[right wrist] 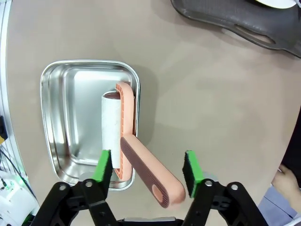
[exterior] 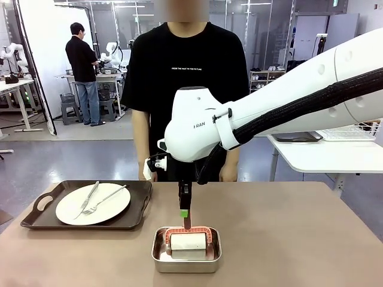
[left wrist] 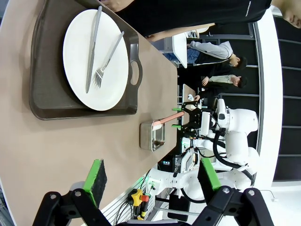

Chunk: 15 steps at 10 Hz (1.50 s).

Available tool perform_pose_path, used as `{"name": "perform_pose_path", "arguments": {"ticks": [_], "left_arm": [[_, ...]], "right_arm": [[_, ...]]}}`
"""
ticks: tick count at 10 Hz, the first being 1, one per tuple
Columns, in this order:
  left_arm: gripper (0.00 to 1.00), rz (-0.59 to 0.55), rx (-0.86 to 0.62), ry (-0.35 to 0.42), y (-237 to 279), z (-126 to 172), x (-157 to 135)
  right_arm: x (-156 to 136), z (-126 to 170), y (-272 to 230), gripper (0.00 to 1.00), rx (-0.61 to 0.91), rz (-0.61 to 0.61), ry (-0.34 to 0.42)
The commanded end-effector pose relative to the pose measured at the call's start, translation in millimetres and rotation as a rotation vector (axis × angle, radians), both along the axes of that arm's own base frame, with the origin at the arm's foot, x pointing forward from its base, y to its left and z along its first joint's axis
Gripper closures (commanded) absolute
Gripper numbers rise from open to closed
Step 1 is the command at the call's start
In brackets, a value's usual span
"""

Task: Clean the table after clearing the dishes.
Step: Place the Lint Roller back on top of the Airtight Container.

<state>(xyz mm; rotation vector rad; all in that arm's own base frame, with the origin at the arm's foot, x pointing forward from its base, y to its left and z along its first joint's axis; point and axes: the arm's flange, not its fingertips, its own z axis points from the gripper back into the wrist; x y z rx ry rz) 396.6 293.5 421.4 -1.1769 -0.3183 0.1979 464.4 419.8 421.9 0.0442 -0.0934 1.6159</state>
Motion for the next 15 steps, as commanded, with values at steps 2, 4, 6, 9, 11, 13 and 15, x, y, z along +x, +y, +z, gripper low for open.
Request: {"name": "perform_pose_path", "arguments": {"ticks": [2,4,6,9,11,13,15], "left_arm": [[0.00,0.013,-0.008,-0.010,1,0,-1],[0.00,0.013,-0.008,-0.010,1,0,-1],[0.00,0.013,-0.008,-0.010,1,0,-1],[0.00,0.013,-0.008,-0.010,1,0,-1],[0.00,0.013,-0.008,-0.010,1,0,-1],[0.00,0.013,-0.008,-0.010,1,0,-1],[0.00,0.013,-0.008,-0.010,1,0,-1]], "right_arm": [[-20,16,-6,0.03,-0.028,-0.040,-0.026],[-37,39,-8,0.00,-0.045,-0.058,-0.007],[-52,70,-21,0.00,-0.044,-0.106,-0.004],[-72,88,-77,0.00,-0.073,-0.332,-0.131],[-89,82,-147,0.00,0.101,-0.477,-0.183],[-123,63,-211,0.00,0.283,-0.571,-0.180],[-135,43,-258,0.00,0.422,-0.577,-0.149]]}}
